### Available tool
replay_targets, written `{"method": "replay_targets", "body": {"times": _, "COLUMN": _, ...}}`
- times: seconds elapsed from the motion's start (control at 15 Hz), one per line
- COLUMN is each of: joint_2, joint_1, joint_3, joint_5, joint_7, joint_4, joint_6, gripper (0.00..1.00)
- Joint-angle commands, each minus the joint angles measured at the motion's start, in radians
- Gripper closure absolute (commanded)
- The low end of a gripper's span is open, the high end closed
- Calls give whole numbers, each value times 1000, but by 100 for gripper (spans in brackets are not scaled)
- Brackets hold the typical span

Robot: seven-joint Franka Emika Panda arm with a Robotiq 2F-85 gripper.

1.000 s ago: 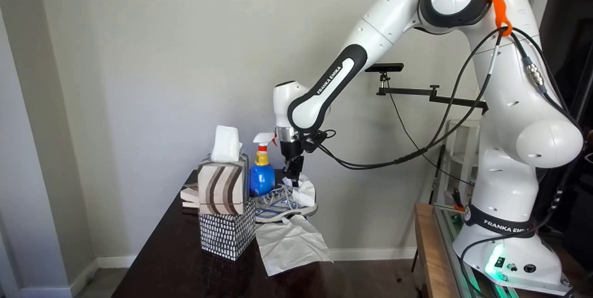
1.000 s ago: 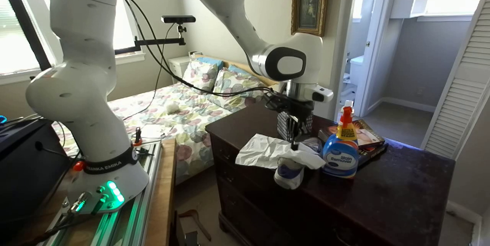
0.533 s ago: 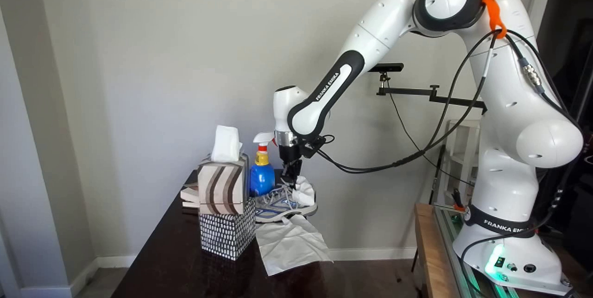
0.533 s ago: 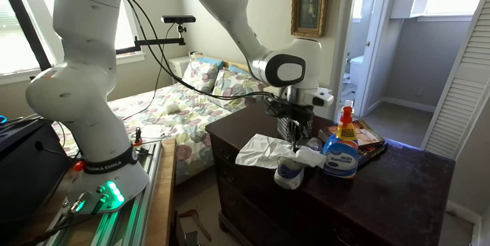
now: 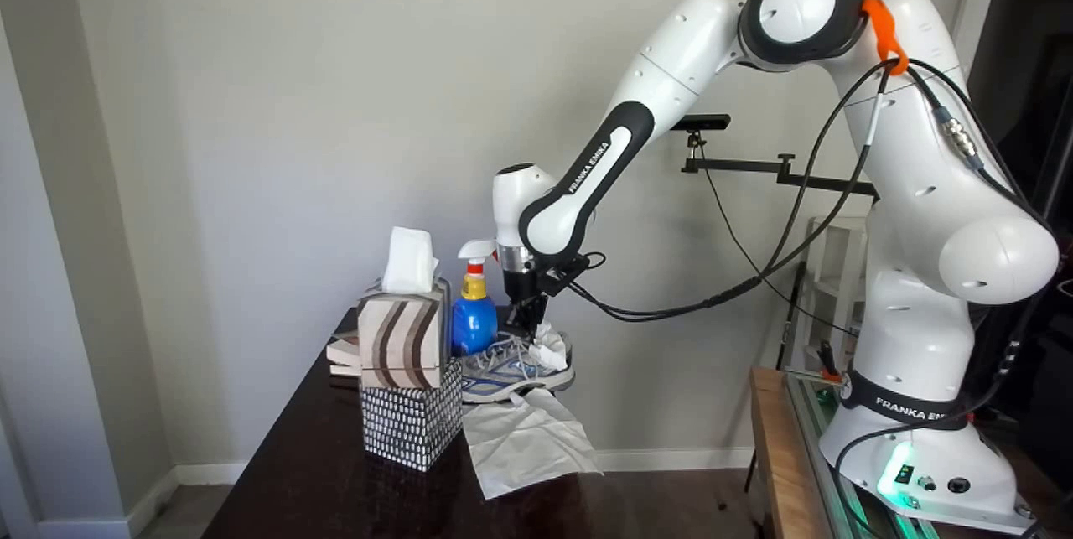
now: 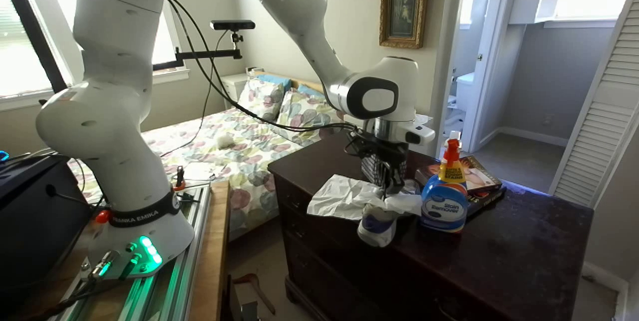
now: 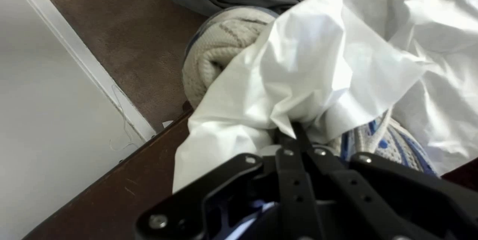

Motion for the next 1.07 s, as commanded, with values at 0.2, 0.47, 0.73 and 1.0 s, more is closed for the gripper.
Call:
{"method": "replay_targets", "body": {"times": 0.2, "joint_2": 0, "joint_1": 30, "joint_3": -25, "joint_5": -18, "joint_7": 63, "joint_4": 23, "joint_6": -3, "gripper": 73}}
{"method": "replay_targets", "body": {"times": 0.47, "joint_2": -9, "joint_1": 37, "joint_3": -34, "joint_5": -29, "joint_7": 69, "joint_4": 28, "joint_6": -14, "gripper": 47}}
{"method": "replay_targets", "body": {"times": 0.73, "joint_2": -16, "joint_1": 38, "joint_3": -38, "joint_5": -37, "joint_7": 72, "joint_4": 30, "joint_6": -18, "gripper": 19}}
{"method": "replay_targets", "body": {"times": 1.0, "joint_2": -20, "joint_1": 39, "joint_3": -40, "joint_5": -41, "joint_7": 75, "joint_4": 29, "joint_6": -18, "gripper": 0}}
